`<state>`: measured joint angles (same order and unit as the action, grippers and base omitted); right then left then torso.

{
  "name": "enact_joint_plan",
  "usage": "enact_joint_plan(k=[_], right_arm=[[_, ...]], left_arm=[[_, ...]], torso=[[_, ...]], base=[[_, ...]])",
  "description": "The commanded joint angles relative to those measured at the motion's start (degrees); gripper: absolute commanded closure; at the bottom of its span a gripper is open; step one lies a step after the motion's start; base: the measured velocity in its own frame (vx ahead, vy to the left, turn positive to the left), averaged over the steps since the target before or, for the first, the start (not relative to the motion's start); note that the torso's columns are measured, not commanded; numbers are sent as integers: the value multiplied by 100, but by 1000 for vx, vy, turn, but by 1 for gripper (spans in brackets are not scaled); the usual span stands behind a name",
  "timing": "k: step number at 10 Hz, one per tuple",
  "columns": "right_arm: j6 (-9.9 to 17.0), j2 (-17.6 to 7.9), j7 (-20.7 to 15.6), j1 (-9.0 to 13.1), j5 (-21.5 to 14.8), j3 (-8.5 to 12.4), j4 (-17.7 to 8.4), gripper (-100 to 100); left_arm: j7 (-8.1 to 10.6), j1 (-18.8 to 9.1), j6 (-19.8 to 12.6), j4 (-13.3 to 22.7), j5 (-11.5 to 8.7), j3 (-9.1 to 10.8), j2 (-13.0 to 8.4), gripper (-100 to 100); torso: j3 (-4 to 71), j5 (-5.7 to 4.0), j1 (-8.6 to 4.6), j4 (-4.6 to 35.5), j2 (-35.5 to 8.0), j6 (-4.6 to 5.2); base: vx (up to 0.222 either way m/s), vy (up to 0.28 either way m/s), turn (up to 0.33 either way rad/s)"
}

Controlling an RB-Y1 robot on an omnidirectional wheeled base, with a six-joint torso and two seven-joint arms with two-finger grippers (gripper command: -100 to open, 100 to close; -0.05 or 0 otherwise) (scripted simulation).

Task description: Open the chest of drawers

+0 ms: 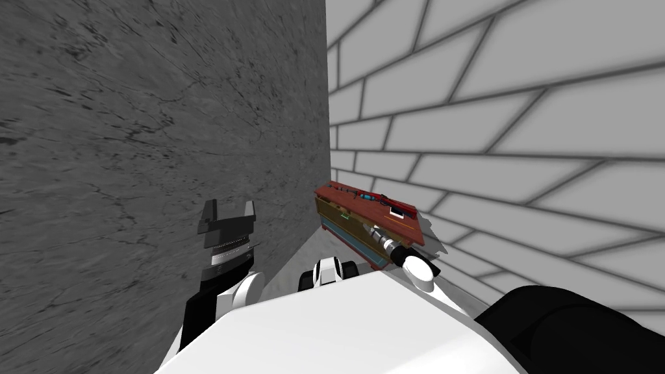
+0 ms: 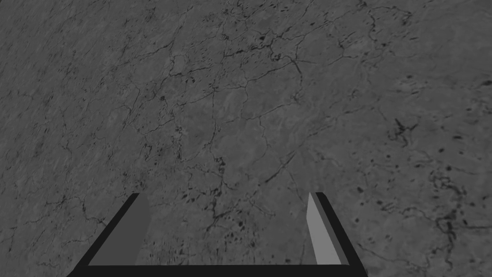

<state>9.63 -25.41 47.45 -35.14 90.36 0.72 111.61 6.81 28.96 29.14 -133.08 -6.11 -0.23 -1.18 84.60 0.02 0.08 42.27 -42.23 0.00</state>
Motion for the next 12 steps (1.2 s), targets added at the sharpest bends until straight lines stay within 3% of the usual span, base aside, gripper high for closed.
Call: enact_joint_plan(k=[1,3,6,12], right_arm=[[213,-99,225,-6,479,-42,-179,-100],[213,-99,225,-6,596,-42,-179,-100],[447,-235,533,-1,1181,-118,-398,-100],[751,-402,921,20,1922,-244,-694,-100]], left_arm=[[0,0,0,0,0,0,0,0],[0,0,0,0,0,0,0,0],[0,0,0,0,0,0,0,0],[0,-1,0,0,0,0,0,0]], torso=[[0,-1,-5,0,-2,0],[-2,-2,-11,1,-4,0],[4,0,-1,-2,8,0],[29,-96,-28,-53,113,-85]], base=[[87,52,-8],[57,29,-4],[79,40,-18],[45,18,-13]])
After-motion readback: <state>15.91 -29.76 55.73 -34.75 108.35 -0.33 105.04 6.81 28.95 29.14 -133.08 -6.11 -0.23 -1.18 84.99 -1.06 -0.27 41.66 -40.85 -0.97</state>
